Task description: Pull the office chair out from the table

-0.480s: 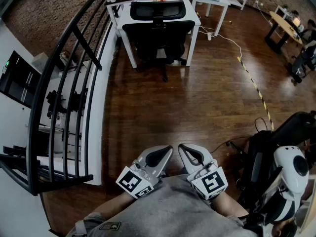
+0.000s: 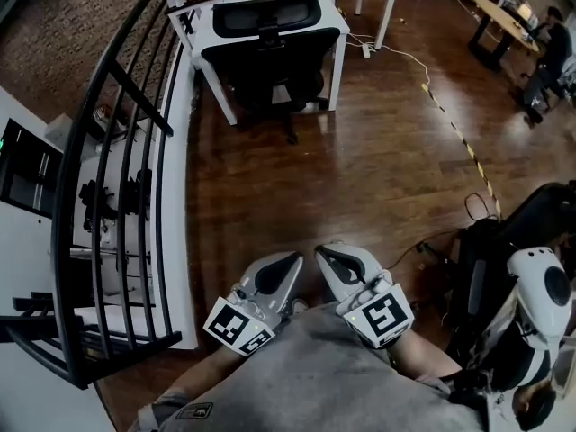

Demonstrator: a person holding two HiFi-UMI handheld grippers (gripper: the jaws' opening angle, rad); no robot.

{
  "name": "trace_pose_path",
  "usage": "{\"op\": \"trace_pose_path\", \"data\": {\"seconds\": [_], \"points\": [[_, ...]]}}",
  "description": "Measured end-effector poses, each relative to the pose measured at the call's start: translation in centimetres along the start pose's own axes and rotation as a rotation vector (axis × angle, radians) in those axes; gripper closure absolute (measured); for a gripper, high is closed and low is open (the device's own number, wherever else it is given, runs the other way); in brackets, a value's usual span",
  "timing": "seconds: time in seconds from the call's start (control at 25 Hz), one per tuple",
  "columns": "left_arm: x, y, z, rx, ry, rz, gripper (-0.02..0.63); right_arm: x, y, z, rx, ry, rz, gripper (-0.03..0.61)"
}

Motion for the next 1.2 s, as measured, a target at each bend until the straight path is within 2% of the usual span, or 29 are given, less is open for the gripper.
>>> {"op": "trace_pose_path", "data": {"seconds": [0.2, 0.52, 0.76, 1.04, 1.2], "points": [[-3.7, -4.5, 0.3, -0.008, 0.005, -0.026, 0.612, 4.9, -3.1, -1.9, 0.012, 0.005, -0.020, 0.572], [-9.5, -14.7, -1.2, -0.033, -0.019, -0.061, 0.612, 15.0, -7.3, -7.4, 0.040, -0.009, -0.066, 0.572], [-12.5, -20.8, -0.7, -0.024, -0.024, -0.105, 0.612, 21.7, -9.8, -9.0, 0.025, -0.013, -0.096, 0.572], [-16.3, -24.2, -0.2, -0.016, -0.021, -0.121, 0.612, 25.6, -13.2, -10.2, 0.016, -0.023, -0.104, 0.572], [-20.0, -25.2, 0.4, -0.014, -0.006, -0.124, 0.612, 27.1, -16.3, -10.5, 0.010, -0.024, -0.093, 0.572]]}}
Point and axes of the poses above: the fingertips, and each gripper's own axes: y backward along the fingers, x to its right, z out of its underside, the point moved 8 cm from there along y, backward along the fingers, and after that the axes turned 13 degrees about -y, right-handed, at the moved point
